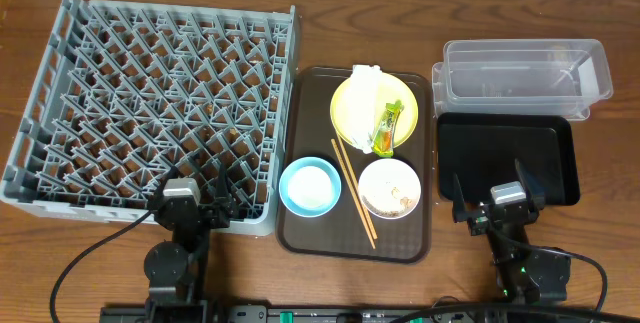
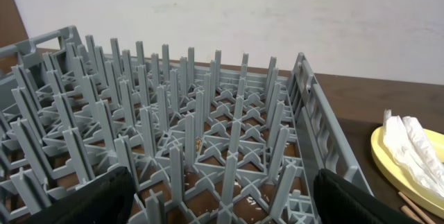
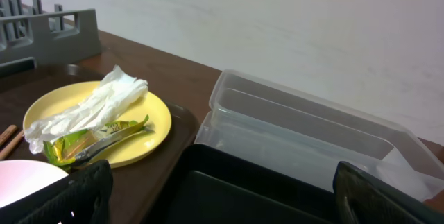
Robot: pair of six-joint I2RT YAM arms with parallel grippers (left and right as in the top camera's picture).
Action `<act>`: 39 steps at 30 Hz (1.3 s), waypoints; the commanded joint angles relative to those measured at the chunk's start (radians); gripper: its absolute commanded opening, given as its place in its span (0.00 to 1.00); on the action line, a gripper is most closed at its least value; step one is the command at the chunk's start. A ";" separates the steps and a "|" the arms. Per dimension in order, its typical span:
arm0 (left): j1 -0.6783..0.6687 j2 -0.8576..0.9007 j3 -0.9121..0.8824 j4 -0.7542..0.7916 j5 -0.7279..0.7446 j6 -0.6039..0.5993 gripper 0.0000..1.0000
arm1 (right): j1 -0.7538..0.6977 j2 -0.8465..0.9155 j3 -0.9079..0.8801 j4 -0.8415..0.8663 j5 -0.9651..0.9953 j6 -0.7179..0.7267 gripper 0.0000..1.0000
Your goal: Sort waste into correct bins and load items into the dishwasher
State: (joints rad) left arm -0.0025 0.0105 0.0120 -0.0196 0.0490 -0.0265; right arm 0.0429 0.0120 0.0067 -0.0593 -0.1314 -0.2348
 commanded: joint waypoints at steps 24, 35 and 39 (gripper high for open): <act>-0.005 -0.006 -0.008 -0.047 -0.008 -0.005 0.86 | -0.005 -0.005 -0.001 0.050 0.013 0.069 0.99; -0.005 0.014 0.103 -0.136 -0.009 -0.051 0.86 | -0.005 0.040 0.043 0.064 0.116 0.153 0.99; -0.005 0.093 0.210 -0.266 -0.017 -0.050 0.86 | -0.005 0.148 0.123 0.047 0.116 0.165 0.99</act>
State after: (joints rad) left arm -0.0025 0.0582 0.1322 -0.2520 0.0452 -0.0601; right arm 0.0433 0.0986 0.0528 -0.0067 -0.0296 -0.1036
